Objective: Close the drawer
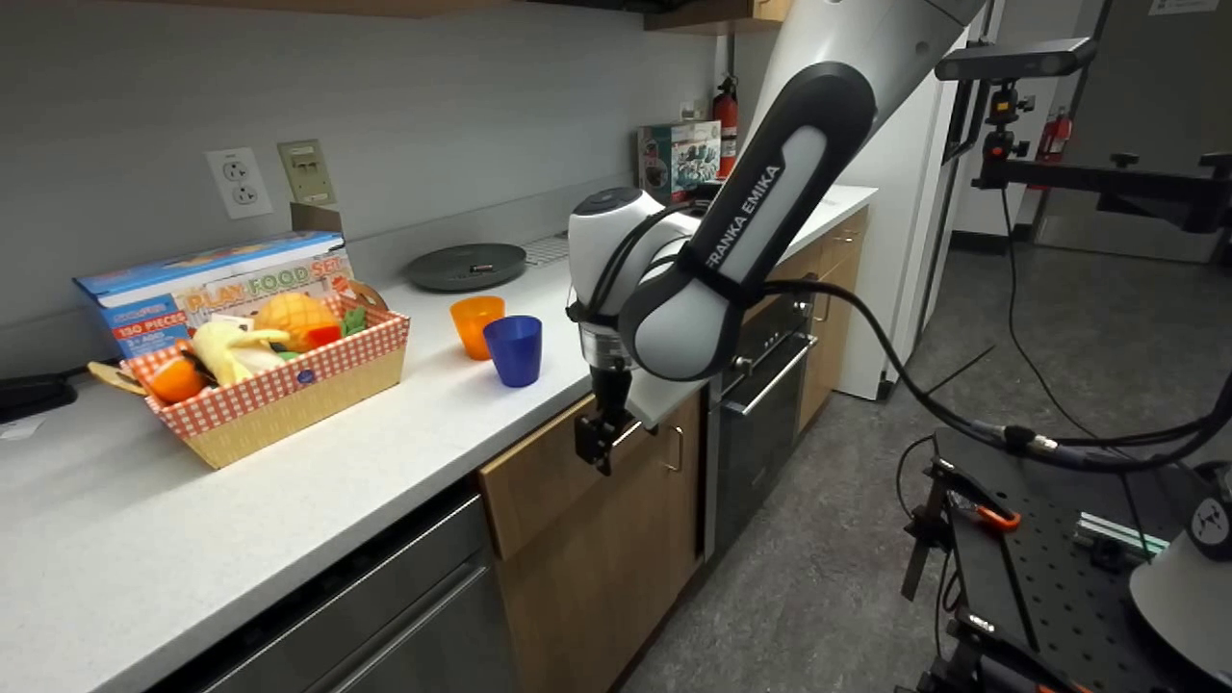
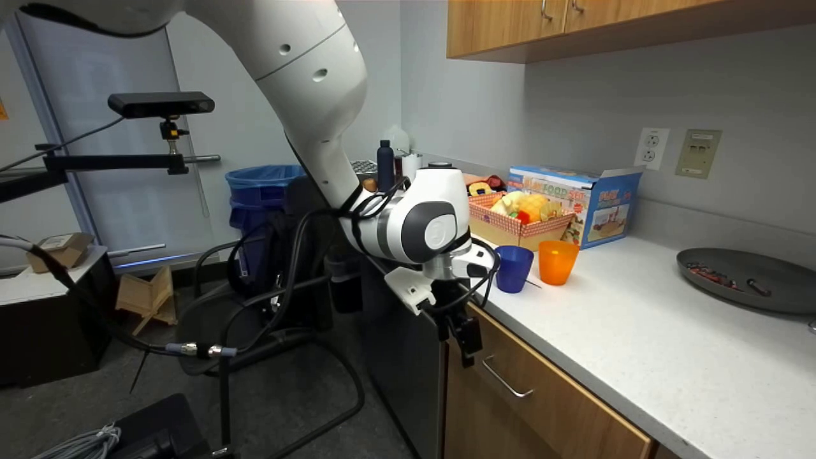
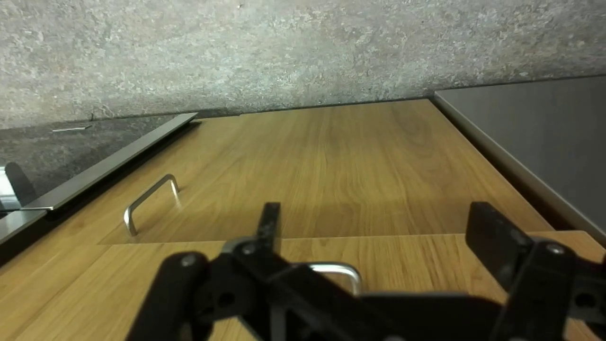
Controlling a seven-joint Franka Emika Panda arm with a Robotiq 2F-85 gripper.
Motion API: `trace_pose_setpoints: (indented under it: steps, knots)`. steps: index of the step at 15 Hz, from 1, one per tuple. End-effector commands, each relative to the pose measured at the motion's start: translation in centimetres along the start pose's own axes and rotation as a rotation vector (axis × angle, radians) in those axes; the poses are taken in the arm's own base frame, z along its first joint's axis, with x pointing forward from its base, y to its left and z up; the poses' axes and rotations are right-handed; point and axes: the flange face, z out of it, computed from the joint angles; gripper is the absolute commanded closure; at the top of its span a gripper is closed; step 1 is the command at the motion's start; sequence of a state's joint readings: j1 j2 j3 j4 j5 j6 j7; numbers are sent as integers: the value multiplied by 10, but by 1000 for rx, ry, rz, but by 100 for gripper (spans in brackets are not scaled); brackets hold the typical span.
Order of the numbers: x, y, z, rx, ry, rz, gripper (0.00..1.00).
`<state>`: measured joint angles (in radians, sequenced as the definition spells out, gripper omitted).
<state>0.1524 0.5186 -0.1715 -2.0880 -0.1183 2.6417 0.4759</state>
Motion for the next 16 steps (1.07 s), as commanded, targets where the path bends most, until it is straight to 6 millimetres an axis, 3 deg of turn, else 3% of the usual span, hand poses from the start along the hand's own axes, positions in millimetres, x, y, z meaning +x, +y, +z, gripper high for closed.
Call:
trace_pose_setpoints:
  steps: [1,3,10,16]
  knots:
    - [0,1,-1,1,-1,0,0]
    - [-1,-3,2,1,13,8,0]
    - [1,9,30,46,151,25,0]
    - [16,17,40,73,329,14,0]
